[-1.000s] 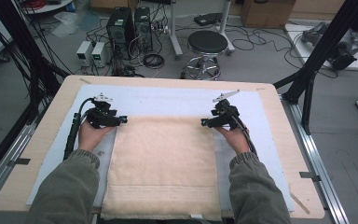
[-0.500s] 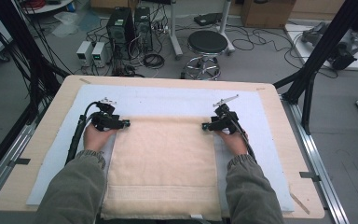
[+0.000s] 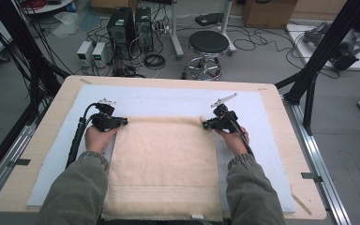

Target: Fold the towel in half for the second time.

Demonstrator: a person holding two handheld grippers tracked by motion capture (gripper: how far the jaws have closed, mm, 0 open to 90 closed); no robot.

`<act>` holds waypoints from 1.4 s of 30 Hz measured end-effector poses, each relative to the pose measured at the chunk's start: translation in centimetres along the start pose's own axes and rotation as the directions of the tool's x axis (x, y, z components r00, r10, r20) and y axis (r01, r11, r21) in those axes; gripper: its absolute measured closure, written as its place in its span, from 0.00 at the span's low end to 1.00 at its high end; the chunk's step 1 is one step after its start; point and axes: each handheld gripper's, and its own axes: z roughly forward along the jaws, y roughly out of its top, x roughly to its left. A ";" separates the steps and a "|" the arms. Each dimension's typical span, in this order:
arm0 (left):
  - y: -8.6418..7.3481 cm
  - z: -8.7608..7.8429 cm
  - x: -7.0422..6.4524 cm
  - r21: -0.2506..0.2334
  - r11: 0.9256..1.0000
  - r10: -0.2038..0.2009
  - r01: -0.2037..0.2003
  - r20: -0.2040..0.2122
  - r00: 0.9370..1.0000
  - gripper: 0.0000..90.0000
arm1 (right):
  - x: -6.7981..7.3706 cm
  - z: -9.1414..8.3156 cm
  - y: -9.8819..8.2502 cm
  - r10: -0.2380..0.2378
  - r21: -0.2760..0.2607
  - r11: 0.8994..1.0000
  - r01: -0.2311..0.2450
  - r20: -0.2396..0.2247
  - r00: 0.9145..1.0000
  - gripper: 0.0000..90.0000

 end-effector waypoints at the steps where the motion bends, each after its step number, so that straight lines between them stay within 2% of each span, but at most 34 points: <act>1: 0.2 -0.3 0.1 -0.015 1.000 -0.003 0.003 -0.002 1.000 0.93 | 0.0 -0.3 0.3 0.003 -0.007 1.000 -0.003 0.000 1.000 0.93; 4: 1.2 -1.2 0.2 -0.050 0.999 -0.006 0.005 -0.019 1.000 0.93 | 0.1 -1.2 1.6 -0.023 -0.046 0.999 0.024 0.010 1.000 0.93; 7: 3.2 -2.7 0.2 -0.110 0.994 0.008 -0.011 -0.028 1.000 0.93 | 0.1 -2.6 3.4 -0.039 -0.085 0.995 0.043 0.042 0.998 0.93; 8: 4.1 -3.4 0.2 -0.133 0.991 0.019 -0.023 -0.028 0.999 0.93 | 0.1 -3.2 4.0 -0.032 -0.098 0.994 0.037 0.047 0.998 0.93; 10: 5.6 -4.6 0.0 -0.184 0.982 0.036 -0.041 -0.027 0.999 0.93 | 0.1 -4.6 5.2 -0.050 -0.131 0.989 0.060 0.077 0.996 0.93; 11: 6.2 -5.2 -0.1 -0.210 0.977 0.040 -0.045 -0.026 0.999 0.93 | 0.1 -5.3 5.8 -0.048 -0.145 0.988 0.058 0.074 0.996 0.93; 13: 6.8 -5.8 -0.2 -0.232 0.971 0.051 -0.053 -0.014 0.999 0.93 | 0.0 -6.4 6.3 -0.053 -0.182 0.981 0.067 0.080 0.995 0.93; 15: 6.5 -5.9 -0.3 -0.221 0.973 0.059 -0.058 -0.004 0.998 0.93 | 0.0 -6.8 6.2 -0.049 -0.185 0.981 0.060 0.065 0.997 0.93; 17: 5.9 -5.7 -0.4 -0.214 0.975 0.063 -0.062 0.002 0.998 0.93 | 0.1 -6.6 5.8 -0.042 -0.162 0.985 0.050 0.052 0.998 0.93; 20: 4.7 -5.6 -0.6 -0.202 0.977 0.064 -0.059 0.017 0.998 0.93 | 0.3 -6.1 4.9 -0.054 -0.133 0.989 0.059 0.042 0.998 0.93; 23: 3.6 -5.7 -0.8 -0.210 0.976 0.069 -0.061 0.027 0.997 0.93 | 0.5 -6.1 4.0 -0.051 -0.141 0.989 0.054 0.024 0.998 0.93; 28: 2.1 -6.7 -1.2 -0.216 0.973 0.089 -0.079 0.038 0.995 0.93 | 1.5 -6.9 3.5 -0.085 -0.154 0.985 0.083 -0.002 0.996 0.93; 29: 1.9 -6.9 -1.3 -0.208 0.974 0.100 -0.090 0.036 0.994 0.93 | 1.8 -7.1 3.3 -0.092 -0.158 0.983 0.089 -0.010 0.996 0.93; 30: 1.6 -7.2 -1.4 -0.216 0.970 0.117 -0.107 0.035 0.993 0.93 | 2.1 -7.3 3.2 -0.098 -0.159 0.983 0.093 -0.020 0.995 0.93; 31: 1.3 -7.5 -1.5 -0.225 0.969 0.116 -0.103 0.041 0.992 0.93 | 2.4 -7.4 3.0 -0.114 -0.162 0.981 0.108 -0.024 0.993 0.93; 36: -0.7 -8.6 -2.1 -0.246 0.964 0.123 -0.100 0.080 0.989 0.93 | 3.5 -8.3 1.5 -0.124 -0.176 0.978 0.110 -0.070 0.990 0.93; 42: -2.9 -9.7 -3.1 -0.239 0.961 0.166 -0.139 0.098 0.981 0.93 | 4.9 -8.6 -0.3 -0.157 -0.158 0.977 0.142 -0.090 0.984 0.93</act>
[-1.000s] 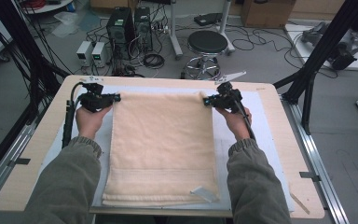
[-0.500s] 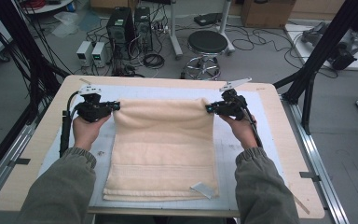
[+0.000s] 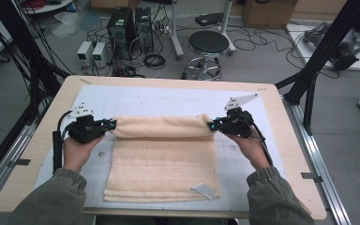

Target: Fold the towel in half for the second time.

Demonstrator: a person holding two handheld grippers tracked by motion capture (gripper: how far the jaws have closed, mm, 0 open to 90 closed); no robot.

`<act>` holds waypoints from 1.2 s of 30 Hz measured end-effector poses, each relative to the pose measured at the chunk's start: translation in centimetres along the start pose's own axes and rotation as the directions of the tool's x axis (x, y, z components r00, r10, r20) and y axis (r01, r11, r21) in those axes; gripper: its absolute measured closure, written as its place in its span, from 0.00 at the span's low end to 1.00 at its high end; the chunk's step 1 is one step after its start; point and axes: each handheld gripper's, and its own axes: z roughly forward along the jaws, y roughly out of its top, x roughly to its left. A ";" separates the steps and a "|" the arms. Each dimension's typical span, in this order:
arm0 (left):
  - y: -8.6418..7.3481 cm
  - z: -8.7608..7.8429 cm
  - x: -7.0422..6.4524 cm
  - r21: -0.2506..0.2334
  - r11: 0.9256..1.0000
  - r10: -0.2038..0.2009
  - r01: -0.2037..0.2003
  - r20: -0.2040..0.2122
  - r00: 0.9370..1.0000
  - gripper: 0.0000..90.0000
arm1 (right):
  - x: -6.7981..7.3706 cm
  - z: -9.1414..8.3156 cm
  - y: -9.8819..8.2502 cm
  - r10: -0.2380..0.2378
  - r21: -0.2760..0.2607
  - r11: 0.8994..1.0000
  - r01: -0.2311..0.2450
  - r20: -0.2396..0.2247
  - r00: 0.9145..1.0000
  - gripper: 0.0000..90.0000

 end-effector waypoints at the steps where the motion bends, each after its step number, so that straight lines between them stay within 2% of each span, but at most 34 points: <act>1: -0.3 -0.2 -0.3 0.002 1.000 0.008 -0.008 0.005 1.000 0.93 | 0.3 0.0 -0.3 0.000 0.004 1.000 0.000 -0.005 1.000 0.93; 3: -0.8 -0.6 -0.9 0.017 0.999 0.034 -0.034 0.008 0.999 0.93 | 0.7 0.0 -0.9 -0.007 0.009 1.000 0.007 -0.008 1.000 0.93; 5: -1.4 -1.0 -1.4 0.011 0.999 0.037 -0.038 0.017 0.999 0.93 | 1.3 0.0 -1.5 -0.018 0.025 1.000 0.018 -0.014 1.000 0.93; 6: -1.7 -1.2 -1.6 0.018 0.999 0.051 -0.052 0.021 0.998 0.92 | 1.7 0.0 -1.9 -0.016 0.028 0.999 0.016 -0.016 1.000 0.93; 7: -2.1 -1.4 -1.8 0.021 0.998 0.051 -0.051 0.025 0.998 0.92 | 1.9 0.0 -2.2 -0.021 0.027 0.999 0.022 -0.022 1.000 0.92; 9: -2.9 -1.6 -2.1 0.023 0.999 0.047 -0.048 0.035 0.998 0.92 | 2.4 0.0 -2.6 -0.011 0.063 0.998 0.014 -0.037 0.999 0.92; 10: -3.2 -1.7 -2.3 0.026 0.998 0.051 -0.052 0.034 0.998 0.92 | 2.7 0.0 -2.7 -0.023 0.074 0.997 0.026 -0.036 0.999 0.92; 12: -3.9 -1.9 -2.6 0.039 0.997 0.059 -0.060 0.032 0.998 0.92 | 3.3 -0.1 -2.7 -0.044 0.069 0.997 0.046 -0.027 0.999 0.92; 13: -4.3 -2.0 -2.7 0.041 0.997 0.058 -0.060 0.038 0.998 0.92 | 3.5 -0.2 -2.8 -0.045 0.059 0.997 0.047 -0.032 0.998 0.92; 19: -5.5 -2.4 -3.6 0.057 0.995 0.084 -0.087 0.058 0.995 0.91 | 4.3 0.3 -4.7 -0.032 0.084 0.996 0.035 -0.042 0.999 0.91; 25: -6.7 -3.5 -3.6 0.086 0.993 0.077 -0.084 0.076 0.994 0.88 | 4.5 0.4 -6.5 0.008 0.072 0.997 -0.003 -0.065 0.998 0.85; 31: -7.6 -5.0 -3.7 0.097 0.991 0.080 -0.088 0.083 0.993 0.88 | 4.5 -0.9 -7.8 0.032 0.043 0.999 -0.029 -0.062 0.998 0.79; 36: -7.4 -5.7 -4.2 0.081 0.992 0.088 -0.096 0.101 0.991 0.77 | 5.0 -2.4 -8.0 0.039 -0.007 0.999 -0.039 -0.049 0.998 0.73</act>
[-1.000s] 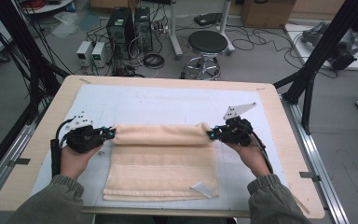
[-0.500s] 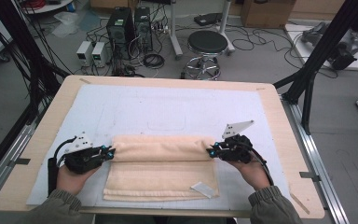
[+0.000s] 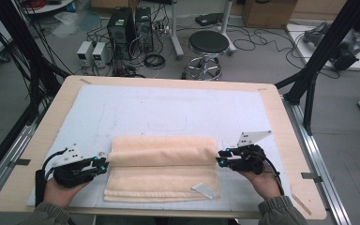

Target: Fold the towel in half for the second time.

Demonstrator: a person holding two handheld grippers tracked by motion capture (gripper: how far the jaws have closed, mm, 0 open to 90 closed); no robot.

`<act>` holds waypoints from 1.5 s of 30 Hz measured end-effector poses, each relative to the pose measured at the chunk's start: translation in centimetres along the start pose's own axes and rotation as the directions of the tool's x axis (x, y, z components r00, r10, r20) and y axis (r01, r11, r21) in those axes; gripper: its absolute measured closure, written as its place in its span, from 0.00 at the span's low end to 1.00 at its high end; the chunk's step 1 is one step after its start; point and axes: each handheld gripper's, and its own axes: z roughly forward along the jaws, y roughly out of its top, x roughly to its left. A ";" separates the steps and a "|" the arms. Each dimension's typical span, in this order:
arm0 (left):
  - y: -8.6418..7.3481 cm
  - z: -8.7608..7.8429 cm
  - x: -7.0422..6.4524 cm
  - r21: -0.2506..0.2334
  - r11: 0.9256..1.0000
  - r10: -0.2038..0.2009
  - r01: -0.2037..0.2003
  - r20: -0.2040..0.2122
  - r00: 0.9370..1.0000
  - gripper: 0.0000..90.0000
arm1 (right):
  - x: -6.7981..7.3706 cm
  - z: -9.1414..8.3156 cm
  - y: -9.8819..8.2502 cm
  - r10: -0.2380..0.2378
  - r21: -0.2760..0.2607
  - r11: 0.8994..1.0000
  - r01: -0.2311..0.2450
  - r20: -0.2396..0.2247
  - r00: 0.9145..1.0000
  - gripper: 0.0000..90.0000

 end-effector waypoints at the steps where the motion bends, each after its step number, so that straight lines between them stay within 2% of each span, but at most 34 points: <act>1: 0.2 0.0 -0.1 -0.002 1.000 0.009 -0.009 0.004 1.000 0.74 | 0.1 -0.1 0.1 -0.007 -0.008 1.000 0.007 0.001 1.000 0.71; 4: 1.1 0.3 -0.1 -0.006 1.000 0.022 -0.022 0.002 1.000 0.63 | 0.0 0.1 0.8 -0.017 -0.003 1.000 0.017 0.017 1.000 0.66; 7: 1.7 0.9 -0.1 -0.012 1.000 0.018 -0.017 0.025 1.000 0.59 | -0.2 0.6 1.6 -0.019 -0.020 1.000 0.020 0.011 1.000 0.63; 15: 1.7 1.5 -0.8 0.007 0.999 0.035 -0.035 0.061 0.998 0.59 | 0.6 1.3 2.6 -0.057 -0.027 0.998 0.056 -0.049 0.997 0.62; 18: 1.2 1.7 -1.0 0.020 0.999 0.033 -0.034 0.077 0.996 0.60 | 1.0 1.5 2.2 -0.063 -0.002 0.998 0.063 -0.067 0.996 0.62; 23: 0.1 2.2 -1.2 0.082 0.995 0.046 -0.054 0.097 0.994 0.62 | 1.4 2.5 0.4 -0.049 0.061 0.997 0.056 -0.102 0.994 0.61; 26: -0.5 2.7 -1.4 0.110 0.992 0.049 -0.060 0.105 0.993 0.65 | 1.7 3.3 -0.6 -0.054 0.103 0.993 0.065 -0.106 0.993 0.61; 29: -0.8 3.1 -1.6 0.107 0.992 0.058 -0.069 0.106 0.993 0.69 | 1.9 4.4 -1.3 -0.065 0.135 0.988 0.079 -0.105 0.992 0.66; 35: -0.7 3.4 -1.8 0.109 0.989 0.084 -0.097 0.116 0.990 0.89 | 1.8 4.5 -1.3 -0.068 0.130 0.988 0.080 -0.093 0.993 0.87; 38: -0.5 3.2 -1.8 0.114 0.989 0.086 -0.098 0.111 0.990 0.93 | 1.8 4.6 -1.1 -0.074 0.137 0.987 0.087 -0.097 0.993 0.93; 41: -0.1 2.5 -1.9 0.088 0.993 0.075 -0.084 0.099 0.992 0.94 | 1.8 4.0 -0.7 -0.077 0.127 0.988 0.090 -0.105 0.992 0.94; 45: 1.1 0.7 -2.5 0.031 0.995 0.094 -0.097 0.100 0.991 0.95 | 2.3 2.1 0.2 -0.090 0.072 0.993 0.097 -0.098 0.991 0.94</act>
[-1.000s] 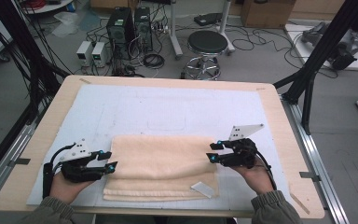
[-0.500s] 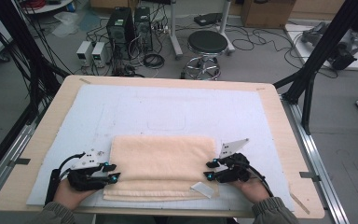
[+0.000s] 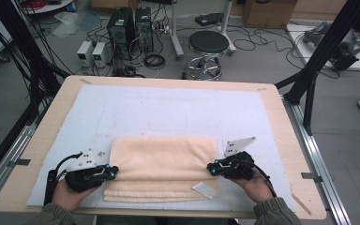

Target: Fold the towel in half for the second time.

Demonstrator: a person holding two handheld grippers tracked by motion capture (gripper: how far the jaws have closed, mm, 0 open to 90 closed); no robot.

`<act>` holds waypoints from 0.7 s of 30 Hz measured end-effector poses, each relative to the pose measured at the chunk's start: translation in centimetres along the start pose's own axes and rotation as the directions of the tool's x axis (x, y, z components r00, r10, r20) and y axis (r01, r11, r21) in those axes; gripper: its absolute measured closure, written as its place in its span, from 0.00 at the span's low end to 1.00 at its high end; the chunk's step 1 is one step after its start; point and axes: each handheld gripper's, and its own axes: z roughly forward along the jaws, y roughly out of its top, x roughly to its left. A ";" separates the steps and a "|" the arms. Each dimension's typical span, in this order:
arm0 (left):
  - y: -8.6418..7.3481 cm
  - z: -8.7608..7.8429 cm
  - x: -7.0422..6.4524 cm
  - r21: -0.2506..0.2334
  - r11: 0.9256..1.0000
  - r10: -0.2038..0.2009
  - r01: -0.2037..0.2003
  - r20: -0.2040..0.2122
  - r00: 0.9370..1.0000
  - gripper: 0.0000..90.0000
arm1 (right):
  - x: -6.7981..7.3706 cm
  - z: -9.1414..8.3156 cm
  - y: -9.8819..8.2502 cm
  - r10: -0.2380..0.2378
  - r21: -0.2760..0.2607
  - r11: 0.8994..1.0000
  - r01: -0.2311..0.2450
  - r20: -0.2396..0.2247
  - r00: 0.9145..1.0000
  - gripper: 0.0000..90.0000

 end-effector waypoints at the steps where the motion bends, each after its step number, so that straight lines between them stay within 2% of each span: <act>1: 0.3 -0.5 -0.3 -0.013 1.000 0.005 -0.005 0.001 1.000 0.95 | 0.3 -0.5 0.3 -0.012 -0.006 1.000 0.012 0.003 1.000 0.94; 5: 0.6 -1.9 -1.6 -0.011 0.999 0.035 -0.034 0.017 0.999 0.95 | 1.4 -1.9 0.9 -0.036 -0.021 0.999 0.035 -0.017 0.999 0.94; 7: 0.1 -2.3 -2.5 0.004 0.999 0.046 -0.046 0.045 0.998 0.95 | 2.3 -2.3 0.5 -0.042 -0.016 0.999 0.041 -0.044 0.998 0.93; 9: -0.5 -2.3 -3.2 0.024 0.999 0.043 -0.045 0.089 0.995 0.93 | 3.0 -2.3 -0.4 -0.029 0.010 0.999 0.030 -0.106 0.994 0.90; 11: -0.9 -2.1 -3.4 0.051 0.998 0.038 -0.043 0.092 0.995 0.75 | 3.4 -2.1 -1.1 -0.010 0.015 1.000 0.013 -0.170 0.985 0.78; 12: -0.9 -2.0 -3.4 0.055 0.998 0.038 -0.043 0.091 0.995 0.71 | 3.5 -2.0 -1.3 -0.012 0.019 1.000 0.016 -0.166 0.986 0.74; 14: -0.8 -1.6 -3.1 0.057 0.997 0.041 -0.045 0.075 0.996 0.70 | 3.5 -1.8 -1.2 -0.010 0.025 1.000 0.014 -0.140 0.990 0.71; 17: -0.3 -1.0 -2.5 0.046 0.998 0.044 -0.046 0.053 0.998 0.67 | 3.0 -1.5 -0.5 -0.015 0.005 1.000 0.016 -0.117 0.993 0.68; 19: -0.1 -0.6 -1.9 0.037 0.998 0.040 -0.041 0.026 0.999 0.66 | 2.4 -1.2 0.1 -0.025 -0.011 1.000 0.024 -0.074 0.997 0.66; 21: 0.1 -0.1 -1.1 0.021 1.000 0.015 -0.015 -0.002 1.000 0.63 | 1.6 -1.1 0.6 -0.018 -0.022 1.000 0.017 -0.033 0.999 0.64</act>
